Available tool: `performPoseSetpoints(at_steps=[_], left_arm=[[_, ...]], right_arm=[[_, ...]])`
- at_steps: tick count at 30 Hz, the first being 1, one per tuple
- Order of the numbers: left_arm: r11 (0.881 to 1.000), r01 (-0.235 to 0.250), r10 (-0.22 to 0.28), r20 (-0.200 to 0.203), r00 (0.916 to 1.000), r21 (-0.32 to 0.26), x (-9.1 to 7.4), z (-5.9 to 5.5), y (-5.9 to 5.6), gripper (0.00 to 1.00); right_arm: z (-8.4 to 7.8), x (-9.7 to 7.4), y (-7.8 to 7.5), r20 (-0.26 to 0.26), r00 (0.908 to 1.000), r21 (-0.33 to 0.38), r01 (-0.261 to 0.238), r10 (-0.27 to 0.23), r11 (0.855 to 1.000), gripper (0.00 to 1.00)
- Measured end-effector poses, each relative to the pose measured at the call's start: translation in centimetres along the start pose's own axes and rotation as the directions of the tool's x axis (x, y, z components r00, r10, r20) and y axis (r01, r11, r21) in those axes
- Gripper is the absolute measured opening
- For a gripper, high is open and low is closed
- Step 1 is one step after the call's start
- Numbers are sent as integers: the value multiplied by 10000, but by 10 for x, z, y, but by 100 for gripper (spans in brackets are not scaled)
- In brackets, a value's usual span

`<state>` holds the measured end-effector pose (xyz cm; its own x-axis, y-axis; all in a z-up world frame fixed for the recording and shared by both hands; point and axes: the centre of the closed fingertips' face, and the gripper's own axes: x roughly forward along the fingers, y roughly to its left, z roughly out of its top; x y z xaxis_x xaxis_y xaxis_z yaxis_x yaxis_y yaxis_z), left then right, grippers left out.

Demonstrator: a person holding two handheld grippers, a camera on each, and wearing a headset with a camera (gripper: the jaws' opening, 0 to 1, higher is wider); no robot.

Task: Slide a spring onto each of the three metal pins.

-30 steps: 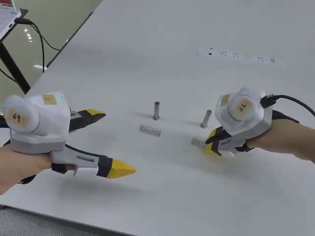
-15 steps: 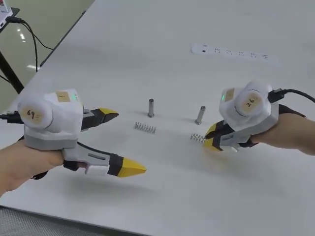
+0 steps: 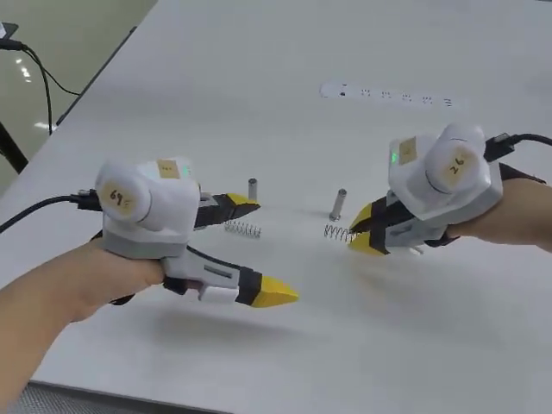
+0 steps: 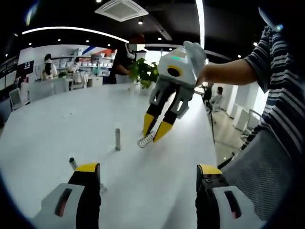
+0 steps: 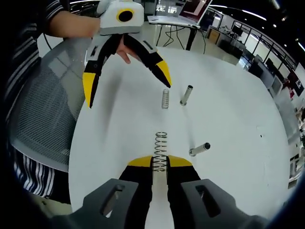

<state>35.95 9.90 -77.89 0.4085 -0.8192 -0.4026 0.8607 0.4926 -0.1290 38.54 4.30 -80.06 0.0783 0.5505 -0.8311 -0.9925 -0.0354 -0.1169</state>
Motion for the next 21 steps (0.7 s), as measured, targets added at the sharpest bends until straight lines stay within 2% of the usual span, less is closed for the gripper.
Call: performPoseSetpoints(at_steps=[3, 10, 12, 15, 21], left_arm=[[9998, 157, -157, 33, 9999, 123, 5, 2, -3, 77], [9990, 454, -454, 199, 9988, 12, 13, 2, -4, 71], [9983, 586, -588, 261, 9979, 71, 16, 3, -6, 67], [9955, 938, -941, 169, 9954, 164, 23, 1, -13, 54], [9939, 1053, -1061, 256, 9940, 319, 35, 7, -16, 49]], right_arm=[[0, -2, 1, 41, 10000, -119, -2, 3, 9999, 8], [-4, -5, 8, -7, 10000, -331, -40, 39, 9994, 8], [-3, -6, 11, 68, 10000, -312, -41, 44, 9995, 8], [-2, -7, 14, 173, 9998, -314, -30, 35, 9995, 8], [-1, -11, 18, 318, 9995, -464, 1, 14, 9989, 8]])
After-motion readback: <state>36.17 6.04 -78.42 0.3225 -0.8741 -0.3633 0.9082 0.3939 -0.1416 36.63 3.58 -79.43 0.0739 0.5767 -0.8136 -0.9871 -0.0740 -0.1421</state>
